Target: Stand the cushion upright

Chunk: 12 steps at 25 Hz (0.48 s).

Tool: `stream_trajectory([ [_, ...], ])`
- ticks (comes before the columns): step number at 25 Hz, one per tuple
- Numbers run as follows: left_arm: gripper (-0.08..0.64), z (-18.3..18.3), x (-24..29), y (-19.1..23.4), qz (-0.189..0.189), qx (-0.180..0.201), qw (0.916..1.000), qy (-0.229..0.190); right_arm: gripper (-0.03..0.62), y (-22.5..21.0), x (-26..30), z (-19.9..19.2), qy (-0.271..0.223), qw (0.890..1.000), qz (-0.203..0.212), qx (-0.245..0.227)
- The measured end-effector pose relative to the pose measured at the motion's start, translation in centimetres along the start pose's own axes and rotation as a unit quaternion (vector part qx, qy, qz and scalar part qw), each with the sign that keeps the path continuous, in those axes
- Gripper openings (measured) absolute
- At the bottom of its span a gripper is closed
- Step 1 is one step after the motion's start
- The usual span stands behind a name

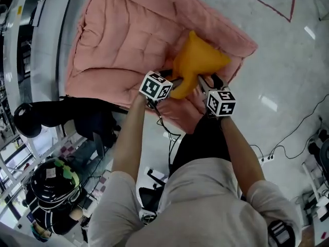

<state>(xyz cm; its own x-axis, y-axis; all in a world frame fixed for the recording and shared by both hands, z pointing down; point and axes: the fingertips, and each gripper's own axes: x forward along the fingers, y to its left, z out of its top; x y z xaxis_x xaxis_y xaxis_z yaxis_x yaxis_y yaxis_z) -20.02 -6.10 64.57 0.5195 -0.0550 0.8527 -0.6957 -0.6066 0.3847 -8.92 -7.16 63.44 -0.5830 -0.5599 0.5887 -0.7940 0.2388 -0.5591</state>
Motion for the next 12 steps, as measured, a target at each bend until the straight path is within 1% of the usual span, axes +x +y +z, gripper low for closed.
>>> stream_trajectory([
  [3, 0.245, 0.0, -1.3, -0.6, 0.004, -0.048, 0.9972, -0.058, 0.253, 1.5, -0.6, 1.9, -0.005, 0.998, 0.008, -0.065],
  [6, 0.244, -0.5, -2.0, -1.6, 0.01, -0.096, 0.9895, -0.108, 0.252, 3.2, -1.3, 3.3, 0.001, 0.988, 0.015, -0.153],
  [9, 0.242, -1.1, -2.9, -2.5, 0.013, -0.141, 0.978, -0.154, 0.25, 5.4, -2.0, 4.4, 0.014, 0.971, 0.031, -0.236],
  [12, 0.239, -0.8, -4.3, -3.0, 0.024, -0.172, 0.9643, -0.2, 0.25, 7.8, -2.3, 6.1, 0.027, 0.948, 0.053, -0.313],
])
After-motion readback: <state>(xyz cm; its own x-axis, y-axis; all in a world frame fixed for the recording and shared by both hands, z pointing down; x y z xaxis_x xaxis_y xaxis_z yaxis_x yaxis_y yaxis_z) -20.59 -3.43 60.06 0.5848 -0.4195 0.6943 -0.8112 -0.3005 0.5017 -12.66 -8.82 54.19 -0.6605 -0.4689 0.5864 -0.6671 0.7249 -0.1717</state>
